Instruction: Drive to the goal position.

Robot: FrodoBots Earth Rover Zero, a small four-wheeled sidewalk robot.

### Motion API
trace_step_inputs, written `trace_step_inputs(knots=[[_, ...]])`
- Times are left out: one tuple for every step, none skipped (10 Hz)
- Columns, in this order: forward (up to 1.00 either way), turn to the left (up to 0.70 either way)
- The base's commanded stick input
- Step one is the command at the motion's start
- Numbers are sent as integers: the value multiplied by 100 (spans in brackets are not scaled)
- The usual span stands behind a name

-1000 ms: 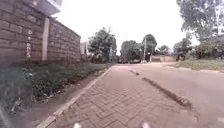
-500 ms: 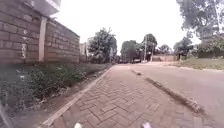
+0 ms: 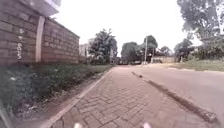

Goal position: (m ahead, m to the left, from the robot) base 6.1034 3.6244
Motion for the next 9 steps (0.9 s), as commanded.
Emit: trace_step_inputs(knots=[[50, 0], [50, 0], [50, 0], [50, 0], [50, 0], [50, 0], [50, 0], [50, 0], [50, 0]])
